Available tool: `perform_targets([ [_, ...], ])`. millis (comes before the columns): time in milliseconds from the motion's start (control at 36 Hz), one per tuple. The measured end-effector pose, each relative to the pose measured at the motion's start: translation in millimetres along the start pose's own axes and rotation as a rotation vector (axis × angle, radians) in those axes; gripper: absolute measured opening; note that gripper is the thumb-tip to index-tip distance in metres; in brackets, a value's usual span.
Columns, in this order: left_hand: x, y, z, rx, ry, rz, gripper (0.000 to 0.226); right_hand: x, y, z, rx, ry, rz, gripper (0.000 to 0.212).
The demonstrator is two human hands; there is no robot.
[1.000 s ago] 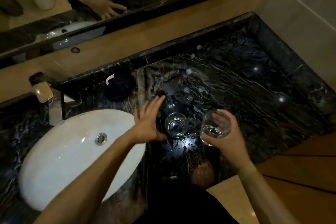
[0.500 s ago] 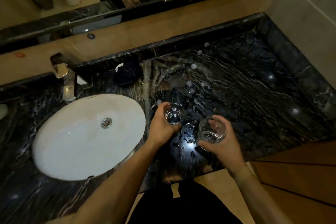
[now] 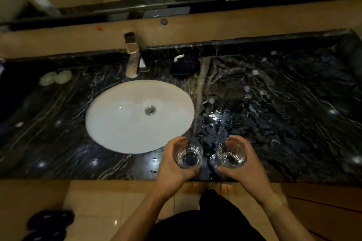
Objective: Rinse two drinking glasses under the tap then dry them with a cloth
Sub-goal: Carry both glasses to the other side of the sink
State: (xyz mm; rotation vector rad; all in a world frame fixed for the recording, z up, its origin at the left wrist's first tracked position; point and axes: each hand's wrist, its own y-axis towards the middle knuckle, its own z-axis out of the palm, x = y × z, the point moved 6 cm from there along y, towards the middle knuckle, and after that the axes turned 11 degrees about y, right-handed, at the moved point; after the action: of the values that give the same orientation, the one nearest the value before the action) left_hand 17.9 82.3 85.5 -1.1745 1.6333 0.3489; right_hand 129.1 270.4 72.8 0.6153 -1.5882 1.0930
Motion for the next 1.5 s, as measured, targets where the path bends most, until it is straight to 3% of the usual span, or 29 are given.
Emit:
perform_targets([
  [444,156,-175,-158,-0.389,-0.146,-0.171,0.089,-1,-88,211,0.318,-0.164,-0.122,0.089],
  [778,219,-265,-239,-0.630,-0.227,-0.253,0.089,-3,-130,352,0.571,-0.266,-0.179,0.090],
  [1194,242,-256,-342,-0.831,-0.277,-0.270,0.087,24,-85,491,0.777,-0.297,-0.193,0.089],
  [1500,230,-186,-434,-0.808,-0.196,-0.306,0.086,58,-1,561,0.775,-0.243,-0.155,0.086],
])
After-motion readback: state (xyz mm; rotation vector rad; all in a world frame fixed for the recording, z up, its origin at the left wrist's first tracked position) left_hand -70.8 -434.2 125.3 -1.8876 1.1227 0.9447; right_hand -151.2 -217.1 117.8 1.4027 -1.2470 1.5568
